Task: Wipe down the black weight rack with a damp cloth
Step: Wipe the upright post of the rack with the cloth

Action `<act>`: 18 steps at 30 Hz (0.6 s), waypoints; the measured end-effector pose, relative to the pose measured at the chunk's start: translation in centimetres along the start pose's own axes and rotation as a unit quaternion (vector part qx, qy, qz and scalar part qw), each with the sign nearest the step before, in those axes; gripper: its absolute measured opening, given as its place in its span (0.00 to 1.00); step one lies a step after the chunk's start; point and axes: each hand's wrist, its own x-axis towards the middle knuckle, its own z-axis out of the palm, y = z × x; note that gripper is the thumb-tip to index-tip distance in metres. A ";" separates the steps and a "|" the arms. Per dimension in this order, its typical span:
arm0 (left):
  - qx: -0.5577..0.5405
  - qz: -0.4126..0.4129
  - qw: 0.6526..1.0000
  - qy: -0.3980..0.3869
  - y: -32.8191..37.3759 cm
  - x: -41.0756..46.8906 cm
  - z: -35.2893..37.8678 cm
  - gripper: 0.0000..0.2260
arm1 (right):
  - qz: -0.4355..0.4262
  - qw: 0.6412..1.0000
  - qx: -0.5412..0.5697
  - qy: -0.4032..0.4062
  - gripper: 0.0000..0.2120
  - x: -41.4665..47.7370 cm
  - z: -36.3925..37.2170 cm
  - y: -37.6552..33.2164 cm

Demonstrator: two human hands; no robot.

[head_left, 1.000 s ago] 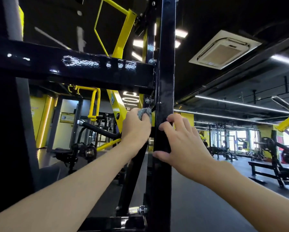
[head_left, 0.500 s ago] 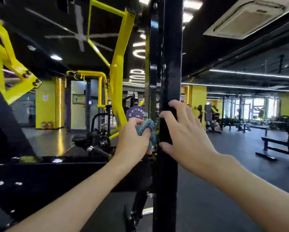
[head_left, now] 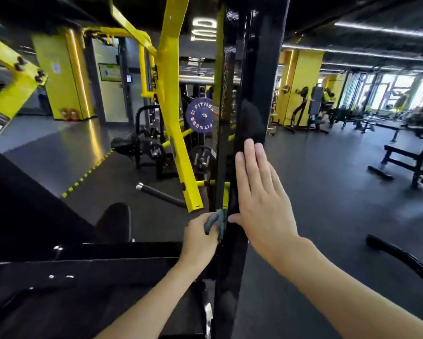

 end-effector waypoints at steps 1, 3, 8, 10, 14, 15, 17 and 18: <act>0.011 -0.004 1.000 -0.002 -0.1 -0.1 0.0 0.11 | 0.003 1.000 -0.001 -0.002 0.62 0.0 -0.1 0.0; 0.017 -0.005 1.000 -0.006 0.5 -0.1 -0.4 0.09 | 0.013 1.000 -0.003 -0.010 0.62 0.0 -0.4 -0.3; 0.025 0.008 0.998 -0.048 1.3 -1.1 -1.4 0.06 | 0.032 0.999 0.006 -0.012 0.64 0.2 -0.6 -0.8; 0.021 0.004 0.998 -0.058 1.3 -1.8 -1.5 0.06 | 0.031 0.999 0.001 -0.016 0.63 0.1 -0.7 -0.9; -0.031 0.046 0.998 -0.028 2.5 -1.0 -1.4 0.05 | 0.030 0.998 -0.051 0.009 0.61 1.0 -2.4 -0.2; -0.027 0.033 0.999 -0.021 2.3 -0.7 -1.2 0.06 | 0.031 0.998 -0.060 0.017 0.62 1.6 -3.1 0.1; -0.008 -0.013 1.000 -0.028 1.7 -0.2 -0.9 0.06 | 0.027 0.997 -0.075 0.020 0.63 2.9 -4.0 0.8; -0.009 -0.028 0.999 -0.033 1.5 -0.1 -0.8 0.06 | 0.022 0.997 -0.076 0.016 0.65 3.3 -4.2 1.0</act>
